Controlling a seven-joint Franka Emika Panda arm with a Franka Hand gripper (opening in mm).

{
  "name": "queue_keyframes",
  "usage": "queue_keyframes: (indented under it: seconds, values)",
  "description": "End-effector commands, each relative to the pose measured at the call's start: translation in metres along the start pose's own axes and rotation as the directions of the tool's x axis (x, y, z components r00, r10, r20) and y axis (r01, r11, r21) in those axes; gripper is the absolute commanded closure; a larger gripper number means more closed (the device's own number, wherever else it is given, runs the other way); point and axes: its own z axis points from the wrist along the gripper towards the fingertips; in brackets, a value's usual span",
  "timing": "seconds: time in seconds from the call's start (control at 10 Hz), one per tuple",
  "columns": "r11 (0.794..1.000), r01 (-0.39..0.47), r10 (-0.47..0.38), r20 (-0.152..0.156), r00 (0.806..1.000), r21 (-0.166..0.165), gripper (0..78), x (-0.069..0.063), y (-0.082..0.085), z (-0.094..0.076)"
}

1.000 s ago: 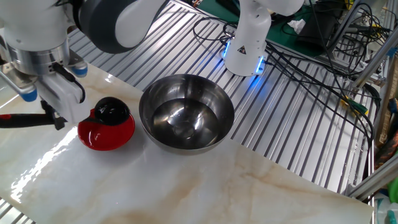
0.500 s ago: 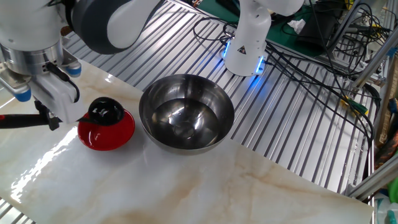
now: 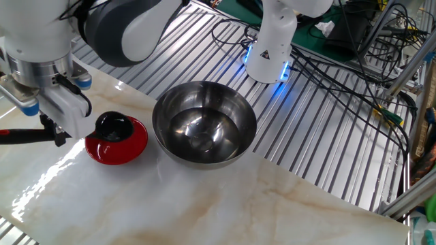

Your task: Scoop water with a large spoon from one bowl to another

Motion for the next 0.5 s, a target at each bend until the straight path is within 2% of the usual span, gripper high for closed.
queue_keyframes:
  seconds: [0.1,0.5]
  values:
    - [1.0,0.005,-0.005,0.021,1.0,0.016,76.3,0.0061,0.0028,0.0023]
    - [0.999,0.02,-0.021,0.025,0.999,0.027,76.3,0.0065,0.0028,0.0029]
